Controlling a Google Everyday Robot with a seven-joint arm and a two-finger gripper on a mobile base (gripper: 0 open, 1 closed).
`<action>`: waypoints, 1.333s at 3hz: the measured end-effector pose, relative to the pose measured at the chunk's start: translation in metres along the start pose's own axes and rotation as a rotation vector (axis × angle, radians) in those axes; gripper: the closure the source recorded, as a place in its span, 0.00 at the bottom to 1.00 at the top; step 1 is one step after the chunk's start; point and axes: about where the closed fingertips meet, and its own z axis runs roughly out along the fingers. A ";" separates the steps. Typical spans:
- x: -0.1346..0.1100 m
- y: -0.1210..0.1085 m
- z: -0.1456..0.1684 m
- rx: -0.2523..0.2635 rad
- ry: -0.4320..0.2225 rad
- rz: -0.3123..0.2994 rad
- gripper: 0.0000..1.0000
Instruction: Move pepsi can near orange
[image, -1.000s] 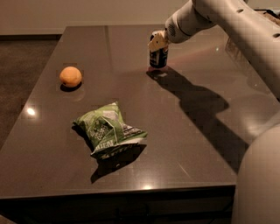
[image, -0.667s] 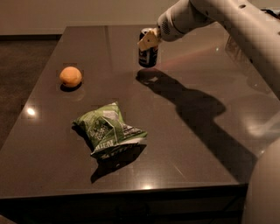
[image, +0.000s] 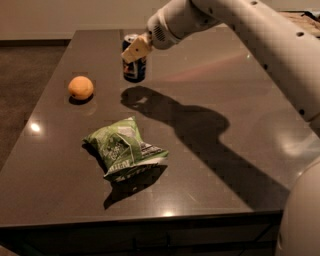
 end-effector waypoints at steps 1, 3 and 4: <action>-0.009 0.028 0.026 -0.071 0.007 -0.043 1.00; -0.014 0.060 0.063 -0.127 0.046 -0.122 0.82; -0.011 0.066 0.073 -0.123 0.072 -0.154 0.60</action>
Offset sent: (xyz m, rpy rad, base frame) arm -0.0255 0.0886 -0.0302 -0.0498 0.0162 0.1993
